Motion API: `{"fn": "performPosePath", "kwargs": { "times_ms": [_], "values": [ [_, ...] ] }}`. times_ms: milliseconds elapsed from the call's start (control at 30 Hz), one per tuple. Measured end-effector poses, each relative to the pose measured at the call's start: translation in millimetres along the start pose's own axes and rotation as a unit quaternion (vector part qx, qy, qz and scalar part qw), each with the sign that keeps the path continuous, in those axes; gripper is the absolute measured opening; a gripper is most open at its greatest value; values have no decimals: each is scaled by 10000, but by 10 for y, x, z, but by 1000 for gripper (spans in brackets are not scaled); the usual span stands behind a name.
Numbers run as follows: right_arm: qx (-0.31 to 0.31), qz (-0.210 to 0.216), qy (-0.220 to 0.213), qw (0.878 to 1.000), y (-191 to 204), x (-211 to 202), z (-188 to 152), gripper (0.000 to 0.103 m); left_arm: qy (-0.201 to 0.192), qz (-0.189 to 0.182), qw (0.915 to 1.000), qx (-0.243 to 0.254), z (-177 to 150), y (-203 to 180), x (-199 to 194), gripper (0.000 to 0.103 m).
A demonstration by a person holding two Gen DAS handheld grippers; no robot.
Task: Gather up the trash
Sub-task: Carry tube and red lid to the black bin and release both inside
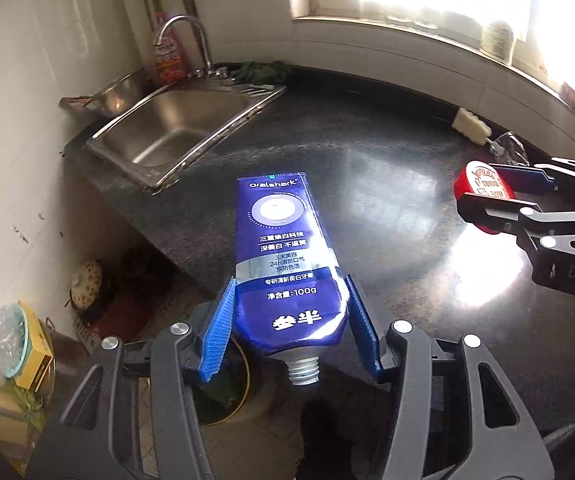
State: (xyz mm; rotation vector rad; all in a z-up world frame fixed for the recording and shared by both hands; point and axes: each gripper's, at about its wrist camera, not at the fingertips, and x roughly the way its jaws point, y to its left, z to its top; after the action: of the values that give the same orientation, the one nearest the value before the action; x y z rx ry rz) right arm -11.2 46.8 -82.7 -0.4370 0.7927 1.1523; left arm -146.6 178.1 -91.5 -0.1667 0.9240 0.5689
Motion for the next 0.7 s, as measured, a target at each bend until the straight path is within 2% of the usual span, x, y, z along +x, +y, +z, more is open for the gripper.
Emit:
{"fn": "performPosePath", "kwargs": {
  "times_ms": [133, 333, 533, 700],
  "values": [
    [-568, 606, 80, 9965, 615, 312, 287, 49, 171, 465, 9970, -591, -258, 536, -49, 53],
    [-1260, 1343, 278, 9825, 1471, 689, 551, 49, 468, 947, 9854, -1337, -661, 1178, -76, 53],
    [-1671, 1819, 676, 9667, 2176, 1088, 594, 49, 764, 1070, 9740, -1842, -1016, 1516, 29, 53],
    [-1803, 1931, 1068, 9585, 2546, 1456, 523, 49, 998, 902, 9660, -2209, -1307, 1703, 264, 53]
  ]
}}
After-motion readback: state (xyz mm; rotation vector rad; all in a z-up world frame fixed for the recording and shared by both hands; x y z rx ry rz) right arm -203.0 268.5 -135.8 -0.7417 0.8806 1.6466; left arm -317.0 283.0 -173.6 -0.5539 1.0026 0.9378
